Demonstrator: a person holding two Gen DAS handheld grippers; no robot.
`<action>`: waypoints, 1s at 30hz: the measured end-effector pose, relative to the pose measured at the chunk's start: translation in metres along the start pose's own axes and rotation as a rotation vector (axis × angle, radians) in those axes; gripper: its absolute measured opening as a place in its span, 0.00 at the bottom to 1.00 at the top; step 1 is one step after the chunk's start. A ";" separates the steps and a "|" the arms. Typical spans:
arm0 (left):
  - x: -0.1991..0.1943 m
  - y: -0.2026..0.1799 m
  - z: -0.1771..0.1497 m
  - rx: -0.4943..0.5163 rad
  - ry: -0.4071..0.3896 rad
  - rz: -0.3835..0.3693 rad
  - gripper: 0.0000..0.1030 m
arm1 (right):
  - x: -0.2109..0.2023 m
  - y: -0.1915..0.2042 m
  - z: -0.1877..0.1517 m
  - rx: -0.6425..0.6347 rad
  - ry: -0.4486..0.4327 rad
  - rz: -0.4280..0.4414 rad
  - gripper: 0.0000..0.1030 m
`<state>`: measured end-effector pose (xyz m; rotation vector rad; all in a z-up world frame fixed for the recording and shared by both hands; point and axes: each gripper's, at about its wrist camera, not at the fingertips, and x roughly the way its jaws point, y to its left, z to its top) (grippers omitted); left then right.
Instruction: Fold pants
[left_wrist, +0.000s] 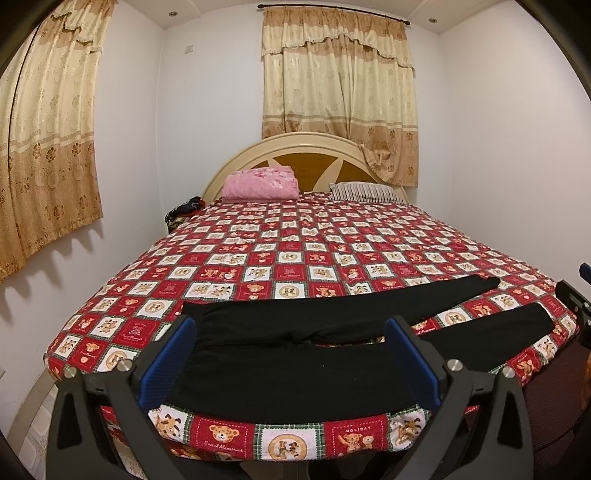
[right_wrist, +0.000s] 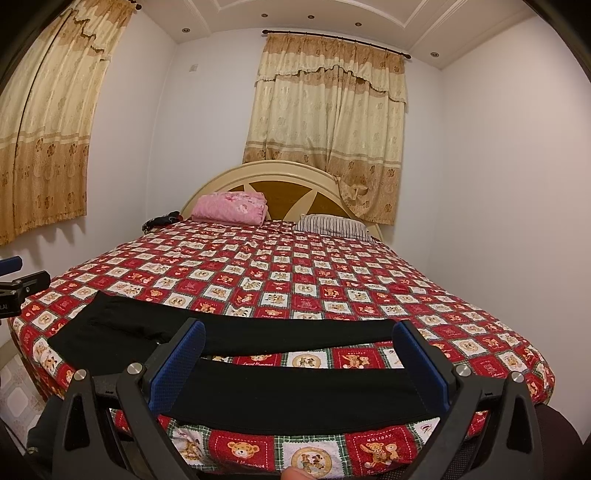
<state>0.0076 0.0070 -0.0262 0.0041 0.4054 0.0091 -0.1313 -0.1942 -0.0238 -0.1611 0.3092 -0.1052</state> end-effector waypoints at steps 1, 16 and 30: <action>0.002 0.000 0.001 -0.001 0.003 0.001 1.00 | 0.001 0.000 0.001 -0.002 0.002 0.000 0.99; 0.046 0.010 -0.015 0.011 0.078 0.001 1.00 | 0.029 0.015 -0.016 -0.042 0.063 0.016 0.99; 0.179 0.135 -0.004 0.063 0.196 0.235 1.00 | 0.132 -0.016 -0.045 -0.061 0.253 -0.048 0.99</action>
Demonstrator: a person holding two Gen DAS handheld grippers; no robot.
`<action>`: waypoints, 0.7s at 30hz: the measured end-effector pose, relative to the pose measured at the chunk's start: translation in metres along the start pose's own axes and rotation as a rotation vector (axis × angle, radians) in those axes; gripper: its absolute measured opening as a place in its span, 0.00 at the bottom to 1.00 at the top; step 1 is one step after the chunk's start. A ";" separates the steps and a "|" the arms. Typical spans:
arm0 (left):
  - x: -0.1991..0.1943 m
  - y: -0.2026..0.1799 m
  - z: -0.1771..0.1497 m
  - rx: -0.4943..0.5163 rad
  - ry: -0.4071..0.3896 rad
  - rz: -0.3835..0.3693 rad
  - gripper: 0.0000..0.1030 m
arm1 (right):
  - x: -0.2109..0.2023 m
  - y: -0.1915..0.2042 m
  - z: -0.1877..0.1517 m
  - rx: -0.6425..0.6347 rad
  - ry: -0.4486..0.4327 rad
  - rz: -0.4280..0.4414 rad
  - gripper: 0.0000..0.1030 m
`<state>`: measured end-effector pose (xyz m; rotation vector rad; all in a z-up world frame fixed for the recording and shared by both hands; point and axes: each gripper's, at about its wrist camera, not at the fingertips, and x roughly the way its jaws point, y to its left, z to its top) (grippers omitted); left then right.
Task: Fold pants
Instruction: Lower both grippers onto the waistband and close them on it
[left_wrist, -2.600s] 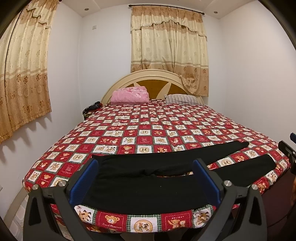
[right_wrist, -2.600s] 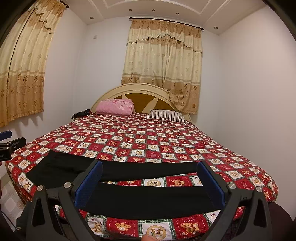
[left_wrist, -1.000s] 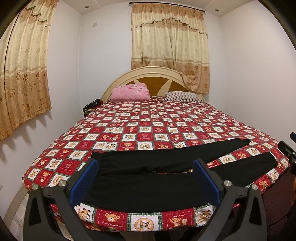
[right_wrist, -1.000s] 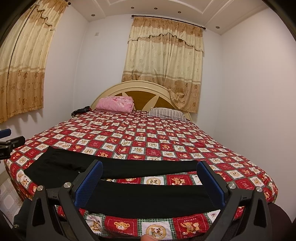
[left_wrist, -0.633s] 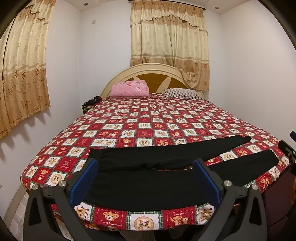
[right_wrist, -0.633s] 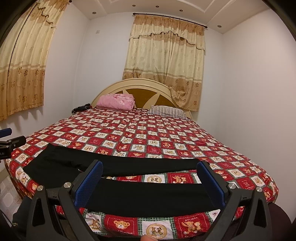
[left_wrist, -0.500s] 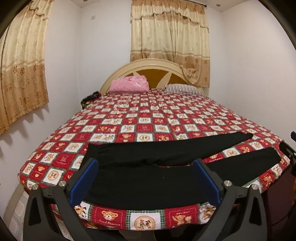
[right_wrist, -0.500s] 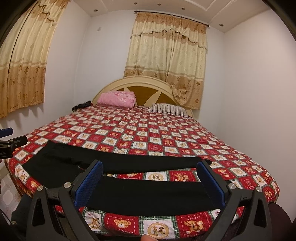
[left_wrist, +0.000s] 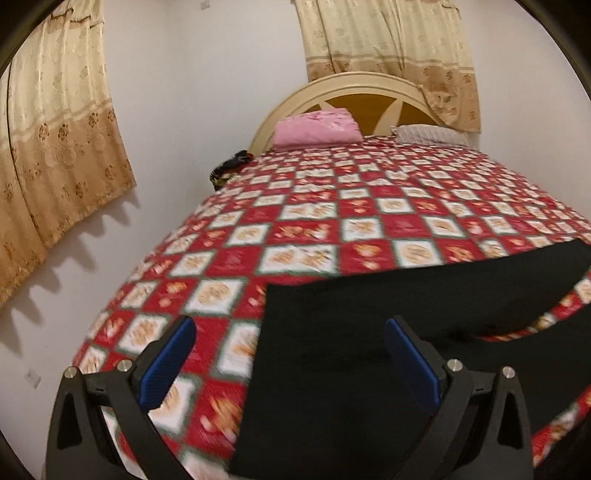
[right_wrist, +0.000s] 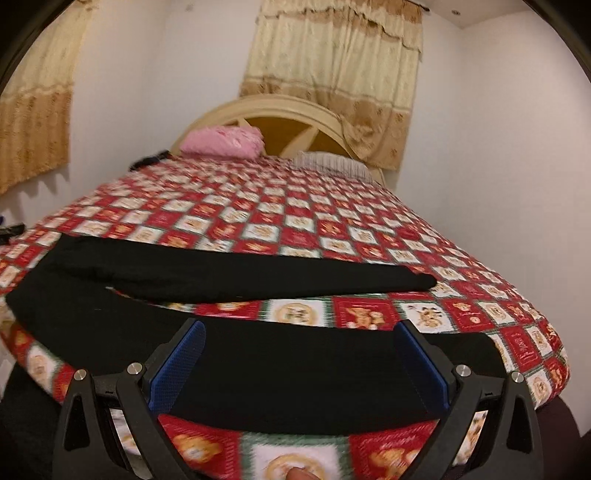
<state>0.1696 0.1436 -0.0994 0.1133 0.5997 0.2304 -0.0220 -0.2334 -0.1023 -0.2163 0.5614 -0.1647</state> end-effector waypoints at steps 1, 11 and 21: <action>0.006 0.003 0.002 0.001 0.005 0.010 1.00 | 0.007 -0.005 0.003 -0.007 0.007 -0.015 0.99; 0.114 0.013 0.006 0.013 0.201 -0.056 0.83 | 0.079 -0.068 0.031 0.017 0.115 -0.086 0.99; 0.166 0.018 0.011 -0.008 0.311 -0.151 0.59 | 0.159 -0.172 0.046 0.214 0.244 -0.113 0.87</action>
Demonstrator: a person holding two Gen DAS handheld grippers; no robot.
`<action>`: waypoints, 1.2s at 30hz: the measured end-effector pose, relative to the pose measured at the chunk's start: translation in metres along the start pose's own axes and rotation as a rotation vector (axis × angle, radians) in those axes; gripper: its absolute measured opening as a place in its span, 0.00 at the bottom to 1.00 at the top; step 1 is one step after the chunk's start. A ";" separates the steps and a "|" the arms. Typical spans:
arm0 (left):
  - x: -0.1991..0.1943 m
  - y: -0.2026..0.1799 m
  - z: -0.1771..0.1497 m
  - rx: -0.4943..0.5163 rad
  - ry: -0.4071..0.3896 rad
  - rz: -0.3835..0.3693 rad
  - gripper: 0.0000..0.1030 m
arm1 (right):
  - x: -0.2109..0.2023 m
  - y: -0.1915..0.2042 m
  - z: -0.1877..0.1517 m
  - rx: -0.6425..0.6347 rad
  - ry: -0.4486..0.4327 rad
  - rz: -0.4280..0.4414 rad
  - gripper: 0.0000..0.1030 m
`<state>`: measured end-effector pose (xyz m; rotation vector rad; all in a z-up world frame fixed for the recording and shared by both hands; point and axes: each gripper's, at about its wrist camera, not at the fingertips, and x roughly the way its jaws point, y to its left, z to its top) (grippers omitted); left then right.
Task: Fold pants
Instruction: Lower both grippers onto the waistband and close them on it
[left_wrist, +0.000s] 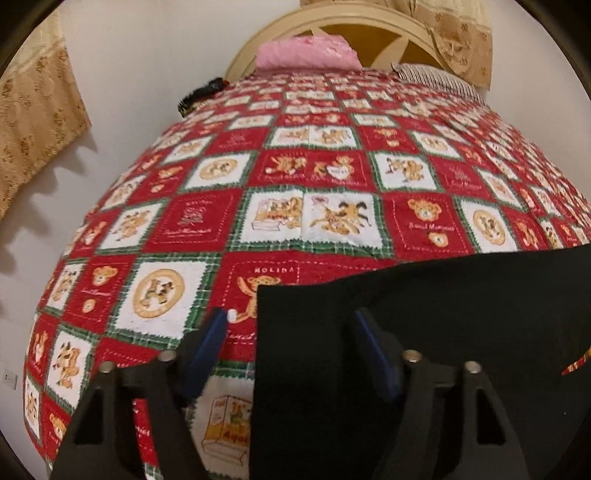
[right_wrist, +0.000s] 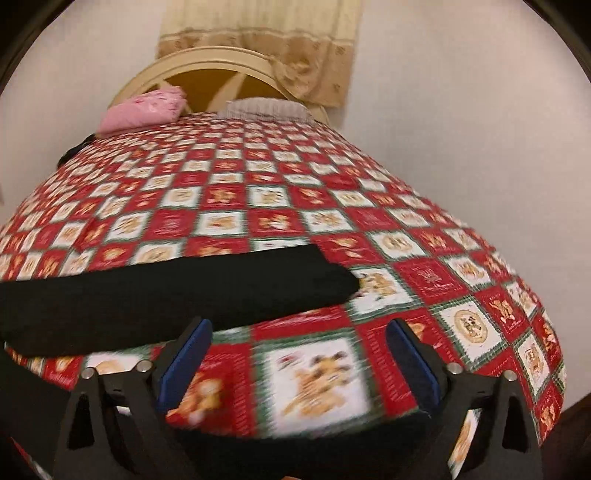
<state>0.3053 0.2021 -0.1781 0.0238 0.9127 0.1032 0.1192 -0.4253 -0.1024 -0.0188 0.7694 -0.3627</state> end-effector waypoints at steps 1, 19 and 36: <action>0.004 0.000 0.001 0.005 0.016 -0.015 0.56 | 0.007 -0.007 0.005 0.018 0.007 -0.006 0.86; 0.032 0.001 0.006 0.046 0.074 -0.082 0.45 | 0.148 -0.037 0.073 0.085 0.224 0.124 0.80; 0.037 0.000 0.014 0.093 0.092 -0.167 0.23 | 0.193 -0.007 0.071 -0.016 0.336 0.199 0.14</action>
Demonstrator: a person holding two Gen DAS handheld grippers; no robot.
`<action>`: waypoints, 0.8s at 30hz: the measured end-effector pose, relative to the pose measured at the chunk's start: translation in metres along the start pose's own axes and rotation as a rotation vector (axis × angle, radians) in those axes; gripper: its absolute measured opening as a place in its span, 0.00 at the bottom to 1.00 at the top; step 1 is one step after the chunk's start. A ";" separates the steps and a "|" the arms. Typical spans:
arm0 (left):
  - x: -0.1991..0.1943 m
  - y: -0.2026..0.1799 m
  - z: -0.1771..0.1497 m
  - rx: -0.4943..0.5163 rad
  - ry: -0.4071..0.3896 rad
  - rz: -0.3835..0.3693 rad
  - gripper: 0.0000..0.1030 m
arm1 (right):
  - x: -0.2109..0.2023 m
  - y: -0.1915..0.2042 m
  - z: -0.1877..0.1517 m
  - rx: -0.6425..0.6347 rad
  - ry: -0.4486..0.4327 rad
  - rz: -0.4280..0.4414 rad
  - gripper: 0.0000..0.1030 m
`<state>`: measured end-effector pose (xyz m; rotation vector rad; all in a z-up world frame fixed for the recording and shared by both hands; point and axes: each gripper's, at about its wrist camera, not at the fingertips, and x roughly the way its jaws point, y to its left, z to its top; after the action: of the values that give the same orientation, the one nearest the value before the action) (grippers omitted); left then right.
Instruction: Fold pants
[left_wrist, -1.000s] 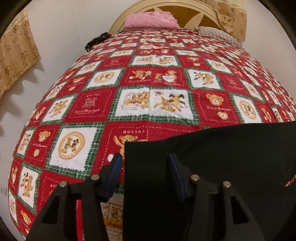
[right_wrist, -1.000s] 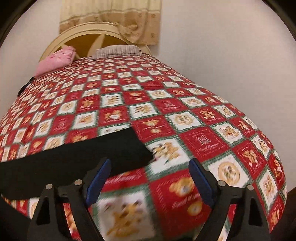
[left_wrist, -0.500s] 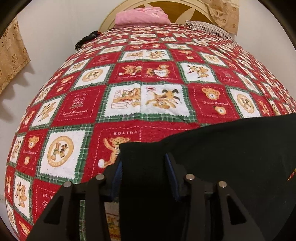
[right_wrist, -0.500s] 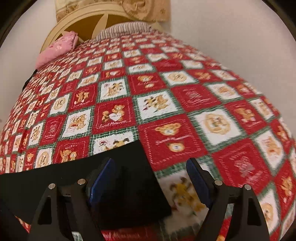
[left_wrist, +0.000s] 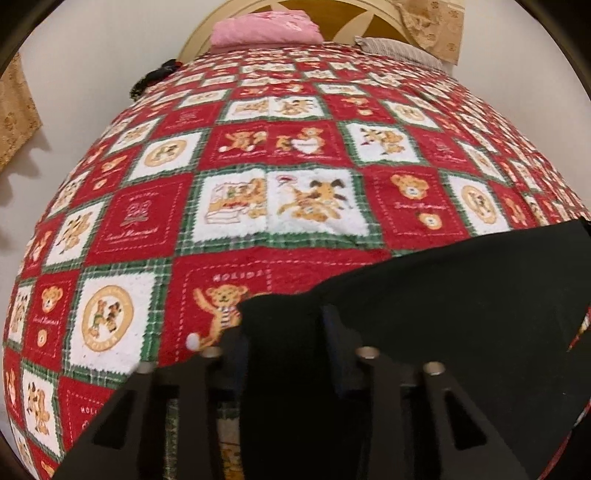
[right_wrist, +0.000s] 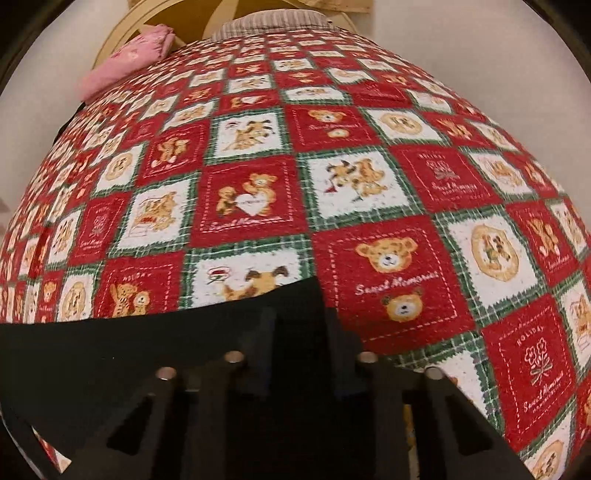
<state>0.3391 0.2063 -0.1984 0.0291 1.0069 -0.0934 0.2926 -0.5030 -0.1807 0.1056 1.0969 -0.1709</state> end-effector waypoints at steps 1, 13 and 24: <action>0.000 -0.002 0.001 0.006 0.000 0.002 0.23 | -0.002 0.004 0.000 -0.011 -0.009 -0.012 0.14; 0.007 0.022 -0.001 -0.077 -0.026 0.033 0.74 | 0.004 0.001 -0.001 0.023 -0.012 -0.017 0.14; -0.004 -0.005 0.007 0.046 -0.054 -0.042 0.14 | -0.012 0.007 0.000 0.006 -0.079 -0.046 0.10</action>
<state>0.3420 0.2009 -0.1910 0.0475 0.9510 -0.1551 0.2882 -0.4948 -0.1698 0.0785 1.0203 -0.2182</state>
